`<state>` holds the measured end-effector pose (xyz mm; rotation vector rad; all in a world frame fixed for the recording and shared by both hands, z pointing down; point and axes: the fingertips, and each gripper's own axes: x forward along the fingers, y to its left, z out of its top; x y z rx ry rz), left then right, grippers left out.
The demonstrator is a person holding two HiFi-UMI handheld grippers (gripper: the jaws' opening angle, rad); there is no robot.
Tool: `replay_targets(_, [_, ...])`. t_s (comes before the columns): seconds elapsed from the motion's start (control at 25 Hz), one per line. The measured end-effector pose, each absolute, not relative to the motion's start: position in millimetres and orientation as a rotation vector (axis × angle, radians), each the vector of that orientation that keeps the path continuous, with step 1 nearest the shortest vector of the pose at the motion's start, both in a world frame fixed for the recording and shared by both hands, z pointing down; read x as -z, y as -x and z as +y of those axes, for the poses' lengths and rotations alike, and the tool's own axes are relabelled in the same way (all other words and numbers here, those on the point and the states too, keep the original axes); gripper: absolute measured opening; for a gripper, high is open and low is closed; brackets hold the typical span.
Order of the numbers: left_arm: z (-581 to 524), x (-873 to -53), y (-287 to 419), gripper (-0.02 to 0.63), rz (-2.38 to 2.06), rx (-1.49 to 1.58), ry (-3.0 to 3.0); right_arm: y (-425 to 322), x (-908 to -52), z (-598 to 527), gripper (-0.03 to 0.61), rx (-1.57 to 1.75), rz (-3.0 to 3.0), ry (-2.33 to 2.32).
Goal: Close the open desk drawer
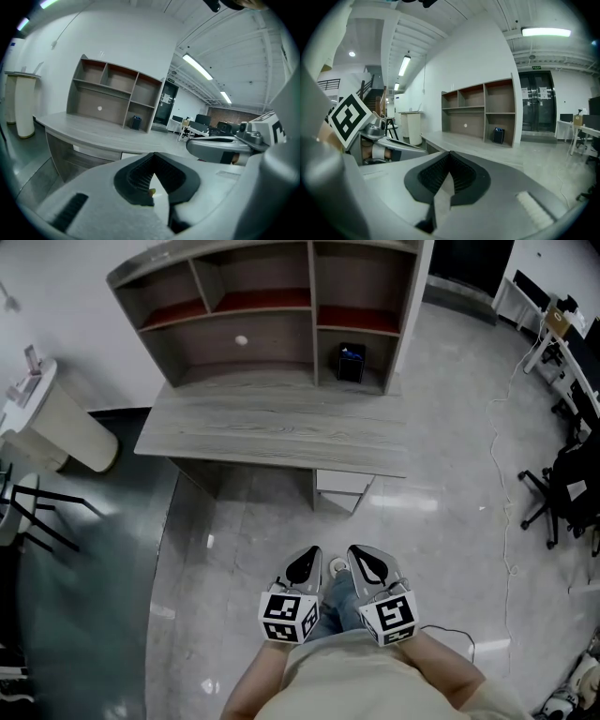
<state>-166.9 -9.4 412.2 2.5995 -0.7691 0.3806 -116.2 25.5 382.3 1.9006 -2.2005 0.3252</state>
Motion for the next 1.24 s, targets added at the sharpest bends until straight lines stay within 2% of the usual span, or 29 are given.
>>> replay_targets(1.24, [8.2,-392.3,185.3,0.0,-0.754,-0.346,-2.628,136.3,-359.2,30.9,0.002,-0.304,-2.312,-1.841])
